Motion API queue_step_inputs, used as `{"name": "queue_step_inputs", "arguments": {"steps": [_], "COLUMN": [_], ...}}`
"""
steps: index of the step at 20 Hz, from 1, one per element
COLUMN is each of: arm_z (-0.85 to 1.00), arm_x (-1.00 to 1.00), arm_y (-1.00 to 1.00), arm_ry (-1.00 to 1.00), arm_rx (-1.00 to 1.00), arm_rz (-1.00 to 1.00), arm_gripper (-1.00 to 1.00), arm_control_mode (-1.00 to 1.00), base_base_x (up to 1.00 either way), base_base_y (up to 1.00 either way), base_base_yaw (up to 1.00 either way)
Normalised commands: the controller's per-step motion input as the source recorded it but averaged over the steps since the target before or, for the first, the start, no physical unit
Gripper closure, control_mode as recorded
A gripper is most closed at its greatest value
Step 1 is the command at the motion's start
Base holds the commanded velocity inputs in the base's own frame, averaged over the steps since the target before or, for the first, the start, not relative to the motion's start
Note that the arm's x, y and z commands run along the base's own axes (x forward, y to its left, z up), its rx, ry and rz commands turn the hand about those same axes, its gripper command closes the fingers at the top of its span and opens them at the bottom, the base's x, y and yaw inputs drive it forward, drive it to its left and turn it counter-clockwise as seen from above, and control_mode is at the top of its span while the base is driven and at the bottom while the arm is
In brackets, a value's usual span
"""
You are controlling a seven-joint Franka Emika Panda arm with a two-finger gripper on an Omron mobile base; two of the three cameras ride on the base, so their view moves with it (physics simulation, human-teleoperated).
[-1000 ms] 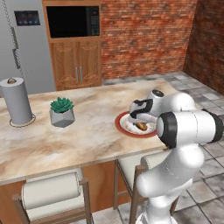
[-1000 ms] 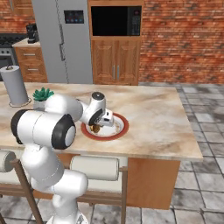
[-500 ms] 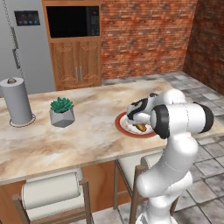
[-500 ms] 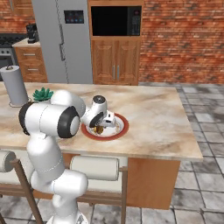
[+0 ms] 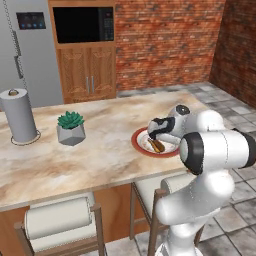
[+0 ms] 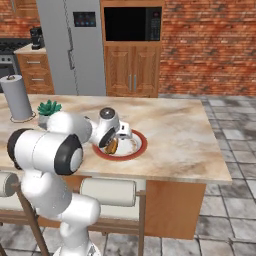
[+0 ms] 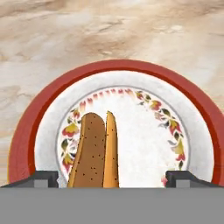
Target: Move the hot dog bun to the plate on the dining table and place the condiment next to that plate. Then navigate to the fridge and take the sausage and place it on the plate as well.
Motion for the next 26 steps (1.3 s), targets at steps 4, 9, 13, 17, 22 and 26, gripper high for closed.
{"name": "queue_step_inputs", "arguments": {"steps": [4, 9, 13, 17, 22, 26], "arm_z": [1.0, 1.0, 1.0, 1.0, 0.93, 0.59], "arm_x": [-0.94, -1.0, -1.0, -1.0, -0.99, -0.93], "arm_y": [0.06, 0.15, 0.19, 0.11, 0.05, 0.04], "arm_ry": [-0.11, -0.01, 0.04, 0.16, 0.25, 0.28], "arm_rx": [-0.05, 0.0, 0.0, 0.0, 0.0, 0.0], "arm_rz": [0.0, 0.0, 0.0, 0.0, 0.0, -0.01], "arm_gripper": [-1.0, -1.0, -1.0, -1.0, -1.0, -1.0], "arm_control_mode": [-1.0, -1.0, -1.0, -1.0, -1.0, -1.0], "base_base_x": [0.0, 0.0, 0.0, 0.0, 0.0, 0.0], "base_base_y": [0.0, 0.0, 0.0, 0.0, 0.0, 0.0], "base_base_yaw": [0.0, 0.0, 0.0, 0.0, 0.0, 0.0]}}
